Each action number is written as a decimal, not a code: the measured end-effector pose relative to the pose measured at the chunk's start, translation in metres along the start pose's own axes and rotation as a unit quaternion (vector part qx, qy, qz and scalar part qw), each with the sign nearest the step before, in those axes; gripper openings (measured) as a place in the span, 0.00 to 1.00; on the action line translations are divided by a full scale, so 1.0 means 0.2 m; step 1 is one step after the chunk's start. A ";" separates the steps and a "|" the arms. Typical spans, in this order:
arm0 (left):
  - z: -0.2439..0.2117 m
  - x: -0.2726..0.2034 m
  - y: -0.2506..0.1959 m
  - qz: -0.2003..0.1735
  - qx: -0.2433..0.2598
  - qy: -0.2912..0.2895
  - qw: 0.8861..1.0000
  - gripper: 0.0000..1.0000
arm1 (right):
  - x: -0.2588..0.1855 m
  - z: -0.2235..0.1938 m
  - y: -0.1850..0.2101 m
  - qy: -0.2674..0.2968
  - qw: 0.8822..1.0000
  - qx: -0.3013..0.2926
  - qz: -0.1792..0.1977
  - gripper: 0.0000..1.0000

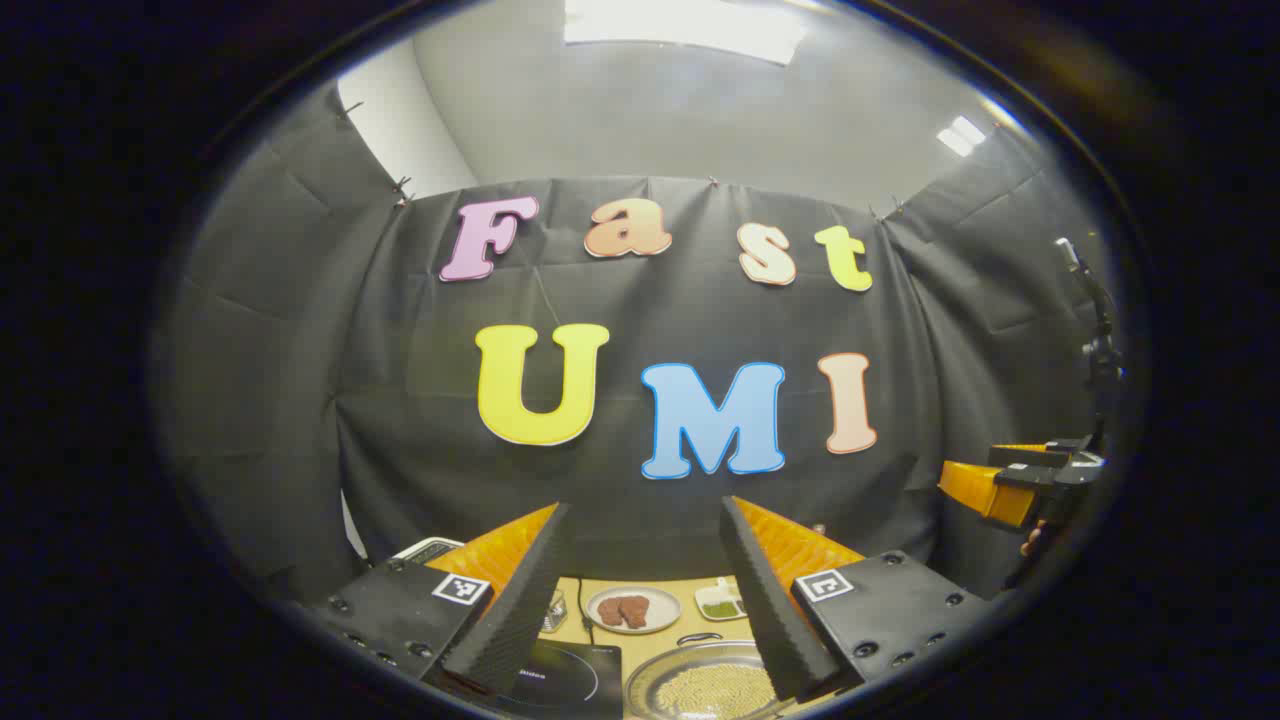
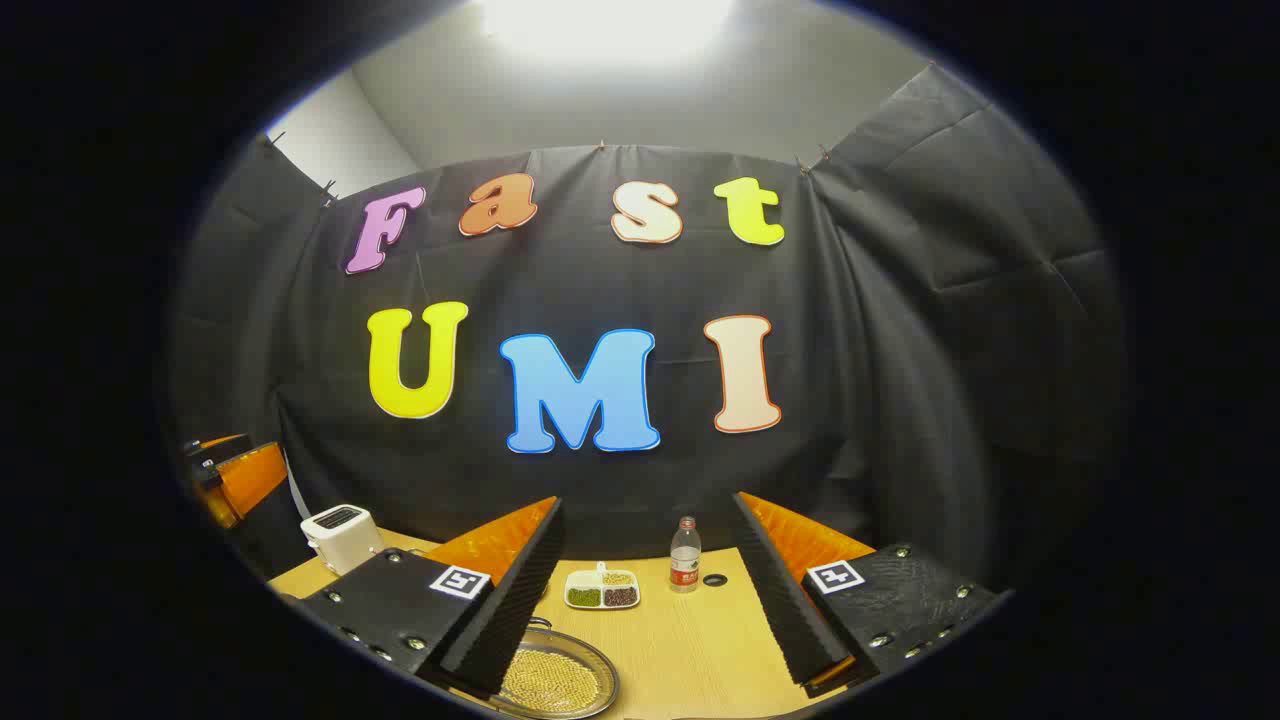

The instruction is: First push the handle of the pot to place it horizontally, then grasp the pot with both hands and set it on the induction cooktop.

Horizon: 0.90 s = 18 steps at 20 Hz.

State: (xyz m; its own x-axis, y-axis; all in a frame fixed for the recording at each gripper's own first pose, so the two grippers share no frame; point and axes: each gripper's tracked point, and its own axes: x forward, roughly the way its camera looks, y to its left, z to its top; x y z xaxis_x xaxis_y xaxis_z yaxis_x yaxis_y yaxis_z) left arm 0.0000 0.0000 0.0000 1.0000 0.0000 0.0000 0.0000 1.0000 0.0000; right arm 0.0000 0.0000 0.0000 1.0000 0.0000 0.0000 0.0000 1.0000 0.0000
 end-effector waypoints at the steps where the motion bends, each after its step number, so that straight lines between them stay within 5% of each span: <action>1: -0.01 -0.01 0.01 0.000 0.001 0.002 1.000 0.95 | 0.00 -0.01 0.00 0.002 1.000 -0.002 0.000 0.99; 18: -0.07 -0.06 0.07 0.000 0.015 0.025 1.000 0.97 | -0.05 -0.09 0.10 0.021 1.000 -0.014 0.016 0.99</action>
State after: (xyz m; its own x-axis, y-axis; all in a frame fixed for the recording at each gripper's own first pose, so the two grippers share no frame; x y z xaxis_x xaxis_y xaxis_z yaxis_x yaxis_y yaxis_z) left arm -0.0119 0.0133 -0.0135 0.9988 0.0009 -0.0496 0.0006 0.9995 0.0307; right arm -0.0100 0.0194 -0.0178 0.9986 0.0305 -0.0427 -0.0316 0.9991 -0.0267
